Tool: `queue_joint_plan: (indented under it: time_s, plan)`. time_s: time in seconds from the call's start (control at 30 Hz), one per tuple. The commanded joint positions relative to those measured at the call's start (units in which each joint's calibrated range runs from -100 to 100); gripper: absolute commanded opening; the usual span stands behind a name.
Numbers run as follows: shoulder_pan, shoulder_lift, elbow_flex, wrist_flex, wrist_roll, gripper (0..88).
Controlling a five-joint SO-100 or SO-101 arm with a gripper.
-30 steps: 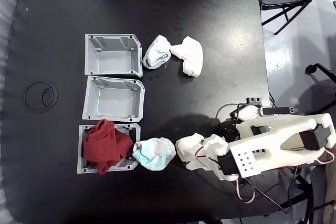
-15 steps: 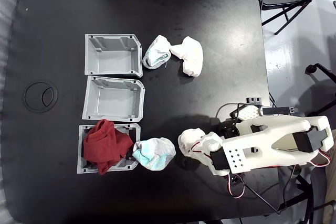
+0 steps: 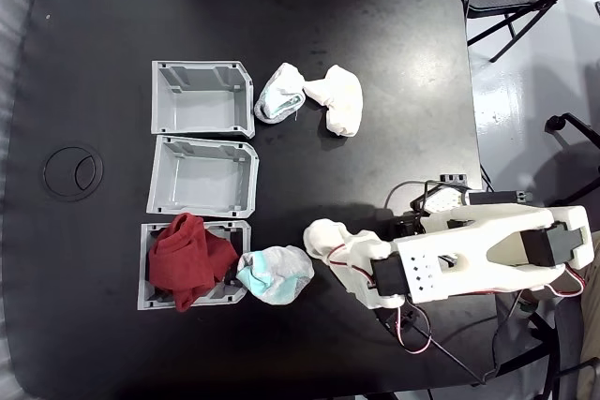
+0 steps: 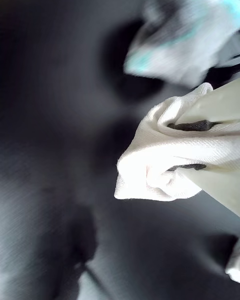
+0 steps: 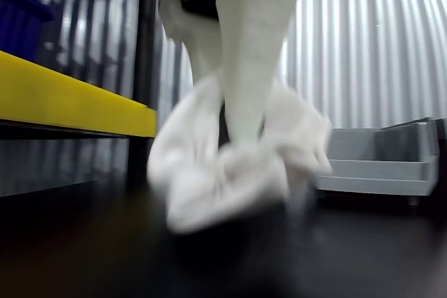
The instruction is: Put the sock in the container
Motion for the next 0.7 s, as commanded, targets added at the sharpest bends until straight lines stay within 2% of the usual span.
queue_joint_plan:
  time_s: [0.0, 0.3, 0.47, 0.67]
  plan:
    - [6.01, -0.16, -13.86, 4.93, -0.32, 1.3]
    - [20.89, 0.84, -33.7, 7.83, 0.19, 1.3]
    - [24.67, 4.86, -40.19, 7.66, 0.25, 1.3]
    - [28.53, 17.99, -54.08, 7.66, -0.27, 1.3]
